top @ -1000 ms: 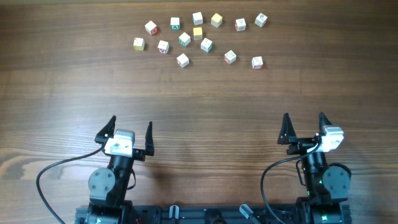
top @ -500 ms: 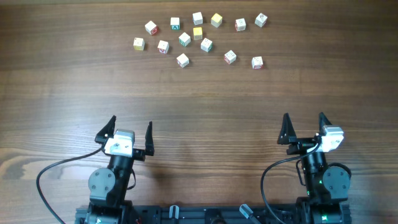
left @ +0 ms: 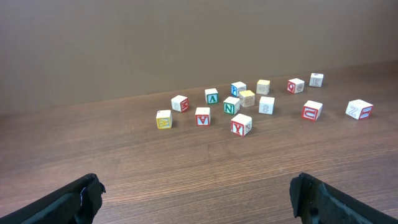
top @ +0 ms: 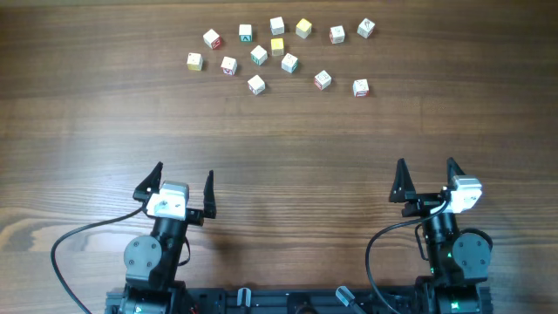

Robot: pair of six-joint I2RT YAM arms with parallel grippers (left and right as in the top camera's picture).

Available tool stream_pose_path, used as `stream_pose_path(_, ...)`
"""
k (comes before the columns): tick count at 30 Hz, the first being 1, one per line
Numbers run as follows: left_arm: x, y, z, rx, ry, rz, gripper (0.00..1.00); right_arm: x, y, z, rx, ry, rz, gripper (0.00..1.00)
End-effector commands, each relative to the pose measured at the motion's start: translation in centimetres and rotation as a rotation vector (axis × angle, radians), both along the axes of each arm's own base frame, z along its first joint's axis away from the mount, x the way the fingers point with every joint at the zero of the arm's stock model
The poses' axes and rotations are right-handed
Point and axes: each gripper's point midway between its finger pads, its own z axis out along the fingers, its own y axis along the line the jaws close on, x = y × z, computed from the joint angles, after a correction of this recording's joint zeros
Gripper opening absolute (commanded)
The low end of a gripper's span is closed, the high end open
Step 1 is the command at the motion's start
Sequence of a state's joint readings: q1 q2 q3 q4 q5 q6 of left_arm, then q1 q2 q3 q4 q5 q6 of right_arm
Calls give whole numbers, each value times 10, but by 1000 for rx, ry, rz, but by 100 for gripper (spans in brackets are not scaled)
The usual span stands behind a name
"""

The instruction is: Form a horizontal line

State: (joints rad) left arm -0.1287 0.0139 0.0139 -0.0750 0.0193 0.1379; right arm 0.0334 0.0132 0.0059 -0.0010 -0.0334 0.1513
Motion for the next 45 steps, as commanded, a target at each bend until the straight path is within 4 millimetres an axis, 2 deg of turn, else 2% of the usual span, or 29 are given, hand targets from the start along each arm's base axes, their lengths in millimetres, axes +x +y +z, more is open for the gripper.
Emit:
stream_pose_path(1, 0, 1, -2, 12, -4, 4, 100, 0, 1, 1, -17, -8, 9, 100)
stream_pose_path(6, -2, -7, 4, 6, -14, -44, 100, 0, 1, 2, -18, -9, 9, 100)
stream_pose_path(9, -5, -16, 16, -11, -32, -100, 100, 0, 1, 1, -18, -9, 9, 100)
stream_pose_path(14, -10, -17, 33, -58, -11, -103, 100, 0, 1, 2, -18, -9, 9, 100)
stream_pose_path(19, -19, -16, 67, -58, -8, -102, 100, 0, 1, 1, -18, -9, 9, 100)
stream_pose_path(27, -18, -15, 102, -78, 70, -96, 100, 0, 1, 1, -18, -9, 9, 100)
stream_pose_path(33, -2, -19, 132, -140, 210, -85, 100, 0, 1, 1, -18, -9, 9, 100)
stream_pose_path(36, 13, -32, 146, -144, 345, -139, 100, 0, 1, 2, -18, -9, 9, 100)
stream_pose_path(45, 53, -46, 158, -142, 713, -157, 100, 0, 1, 2, -18, -9, 9, 100)
